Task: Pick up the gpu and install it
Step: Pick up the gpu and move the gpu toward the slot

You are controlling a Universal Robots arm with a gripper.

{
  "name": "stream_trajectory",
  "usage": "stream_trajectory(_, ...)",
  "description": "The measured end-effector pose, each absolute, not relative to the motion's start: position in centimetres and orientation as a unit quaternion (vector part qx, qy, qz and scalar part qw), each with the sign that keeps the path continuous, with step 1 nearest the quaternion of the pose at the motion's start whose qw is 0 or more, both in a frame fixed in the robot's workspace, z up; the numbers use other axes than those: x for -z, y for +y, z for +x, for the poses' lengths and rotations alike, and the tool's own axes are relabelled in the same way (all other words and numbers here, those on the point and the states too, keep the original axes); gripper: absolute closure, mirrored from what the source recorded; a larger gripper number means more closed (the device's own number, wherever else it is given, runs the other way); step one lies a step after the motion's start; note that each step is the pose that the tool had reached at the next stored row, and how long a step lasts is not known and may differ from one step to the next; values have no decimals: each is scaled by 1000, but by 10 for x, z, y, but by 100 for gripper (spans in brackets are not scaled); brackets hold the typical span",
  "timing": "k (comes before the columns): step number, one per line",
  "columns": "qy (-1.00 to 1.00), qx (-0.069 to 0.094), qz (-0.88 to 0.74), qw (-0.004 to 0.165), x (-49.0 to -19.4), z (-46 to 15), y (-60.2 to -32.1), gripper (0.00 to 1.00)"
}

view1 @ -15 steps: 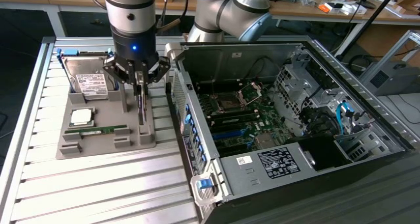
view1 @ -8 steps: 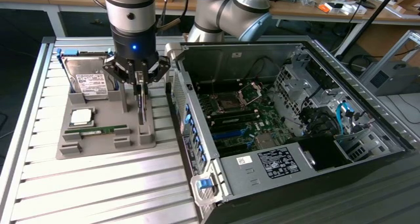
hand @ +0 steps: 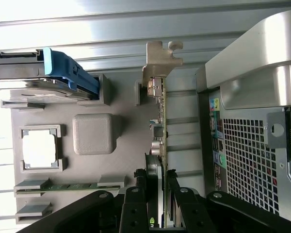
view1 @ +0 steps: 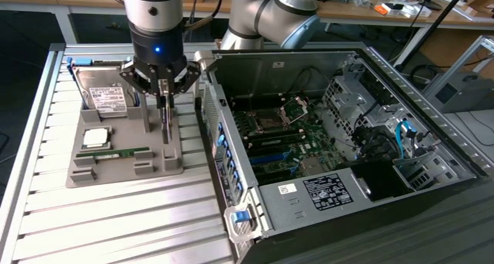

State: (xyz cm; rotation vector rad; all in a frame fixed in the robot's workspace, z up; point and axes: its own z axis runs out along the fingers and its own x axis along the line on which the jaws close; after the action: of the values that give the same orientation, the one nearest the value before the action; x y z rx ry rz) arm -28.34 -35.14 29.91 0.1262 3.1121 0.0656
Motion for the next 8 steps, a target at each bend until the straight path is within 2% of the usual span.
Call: stream_trajectory(8,999,-21,41,13,-301,-283,-351,73)
